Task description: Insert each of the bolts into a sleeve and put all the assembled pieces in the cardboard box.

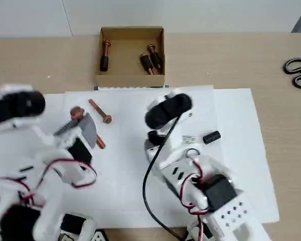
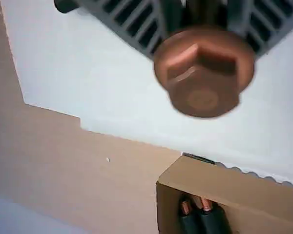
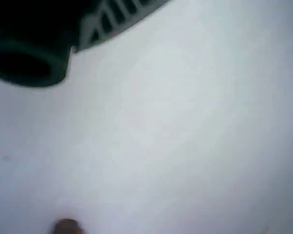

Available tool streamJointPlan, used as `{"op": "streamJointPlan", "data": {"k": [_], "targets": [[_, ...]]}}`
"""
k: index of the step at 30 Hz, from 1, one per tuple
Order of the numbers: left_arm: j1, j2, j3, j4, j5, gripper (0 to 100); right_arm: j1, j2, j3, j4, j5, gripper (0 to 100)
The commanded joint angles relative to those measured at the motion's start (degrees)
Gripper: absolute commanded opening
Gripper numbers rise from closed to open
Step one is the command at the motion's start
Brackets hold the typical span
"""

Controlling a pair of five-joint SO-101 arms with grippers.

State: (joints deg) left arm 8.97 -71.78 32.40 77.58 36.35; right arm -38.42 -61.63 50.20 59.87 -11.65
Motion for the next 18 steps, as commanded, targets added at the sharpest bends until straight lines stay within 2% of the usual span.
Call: {"op": "streamJointPlan", "data": {"k": [1, 4, 7, 13, 18], "targets": [[1.6, -11.8, 11.0, -6.8, 0.3, 0, -5.3, -0.7, 2.5, -6.4, 0.6, 0.3], [4.5, -18.5, 17.2, -6.7, 0.3, 0, -9.9, -0.7, 4.6, -8.0, 0.7, 0.3], [5.8, -20.4, 19.5, -4.4, 0.3, 0, -12.2, -0.7, 5.7, -8.2, 3.9, 0.3], [5.9, -20.4, 19.5, -4.0, 0.4, 0, -12.5, -0.8, 5.8, -8.2, 8.4, 0.4], [5.9, -20.4, 19.5, -4.1, 0.4, 0, -12.5, -6.3, 6.9, -7.8, 8.9, 0.4]]}}
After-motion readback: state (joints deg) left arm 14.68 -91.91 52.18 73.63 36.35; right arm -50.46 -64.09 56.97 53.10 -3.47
